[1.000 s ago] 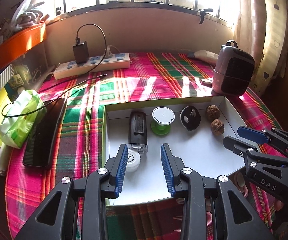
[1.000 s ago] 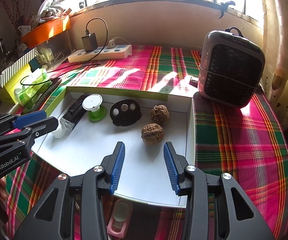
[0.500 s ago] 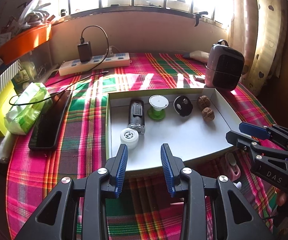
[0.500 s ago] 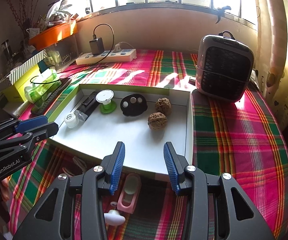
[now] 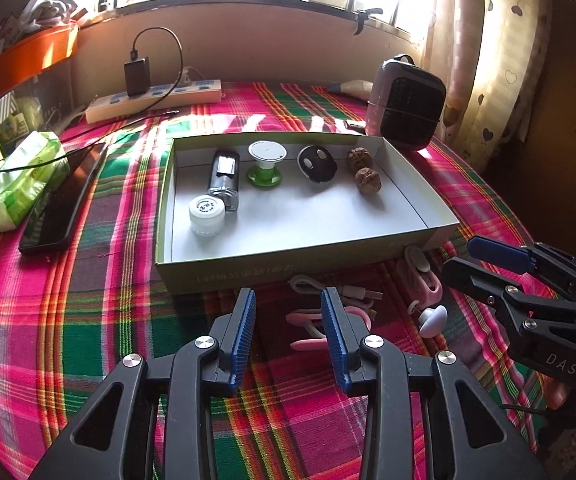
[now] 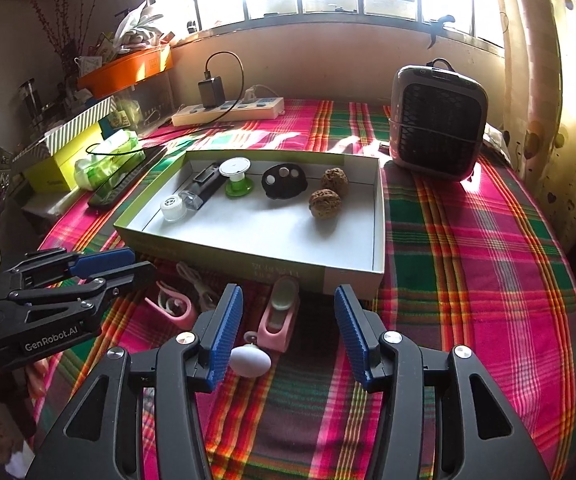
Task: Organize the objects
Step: 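Withdraw both open tools from the tray, then move the left tool to the pink clip while the right tool grasps the white egg-shaped object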
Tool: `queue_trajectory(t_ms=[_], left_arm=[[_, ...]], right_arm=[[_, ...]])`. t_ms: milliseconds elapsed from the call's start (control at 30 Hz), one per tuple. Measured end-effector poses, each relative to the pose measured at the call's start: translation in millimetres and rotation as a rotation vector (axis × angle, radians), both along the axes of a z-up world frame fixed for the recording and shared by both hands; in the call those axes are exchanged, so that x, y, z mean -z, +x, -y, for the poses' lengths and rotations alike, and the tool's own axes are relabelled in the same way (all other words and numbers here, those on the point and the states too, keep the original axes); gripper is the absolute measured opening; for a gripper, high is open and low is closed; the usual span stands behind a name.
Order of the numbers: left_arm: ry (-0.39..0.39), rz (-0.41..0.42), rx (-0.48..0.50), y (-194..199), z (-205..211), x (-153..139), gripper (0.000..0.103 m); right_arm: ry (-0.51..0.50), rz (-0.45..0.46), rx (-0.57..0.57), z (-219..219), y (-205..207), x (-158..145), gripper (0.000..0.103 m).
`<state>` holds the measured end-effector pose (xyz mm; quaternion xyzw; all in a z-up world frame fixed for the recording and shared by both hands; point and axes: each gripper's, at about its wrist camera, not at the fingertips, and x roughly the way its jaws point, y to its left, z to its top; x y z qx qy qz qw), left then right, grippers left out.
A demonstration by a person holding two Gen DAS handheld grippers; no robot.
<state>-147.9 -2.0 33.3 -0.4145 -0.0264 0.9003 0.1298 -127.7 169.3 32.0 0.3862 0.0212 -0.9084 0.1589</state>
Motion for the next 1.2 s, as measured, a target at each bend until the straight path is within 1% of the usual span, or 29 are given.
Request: queue_trajectory(t_ms=[67,133,300,367,467,600,733,867,933,1100,1200], left_arm=[[0.012,0.005,0.009,-0.9,-1.5,2.2,0.033],[0.019,0.011,0.017,-2.7,-2.8,4.2,0.035],[0.057,0.044,0.022,-7.9,-2.9,11.5,0.035],[0.06,0.05,0.022,-8.3,-2.9,13.6,0.035],[0.069,0.058,0.048,-7.0,-5.3,15.5,0.035],[0.071,0.064,0.083,-3.0,-10.2,16.7,0.035],[0.062,0.066,0.113,2.1,-14.3,15.9,0.035],[0.058,0.068,0.144,9.0,-19.1,14.8,0.035],[0.059,0.07,0.155,12.9,-21.7,14.9,0.035],[0.055,0.072,0.172,25.1,-24.6,13.9,0.035],[0.049,0.077,0.178,29.4,-25.3,14.3,0.035]], right_arm=[[0.007,0.012,-0.007,0.9,2.7,4.5,0.049],[0.016,0.023,-0.017,2.3,4.5,8.7,0.049],[0.02,0.041,-0.043,8.9,8.5,16.1,0.049],[0.025,0.048,-0.057,12.1,9.6,19.1,0.049],[0.04,0.063,-0.066,15.4,9.5,24.5,0.049],[0.05,0.073,-0.071,17.4,8.6,28.2,0.049],[0.091,0.058,-0.061,18.0,9.6,30.0,0.049],[0.088,0.048,-0.059,15.2,11.2,29.3,0.049],[0.091,0.044,-0.066,15.3,12.4,28.7,0.042],[0.107,0.034,-0.076,16.2,16.5,28.4,0.034],[0.1,0.035,-0.081,15.2,17.1,28.8,0.028]])
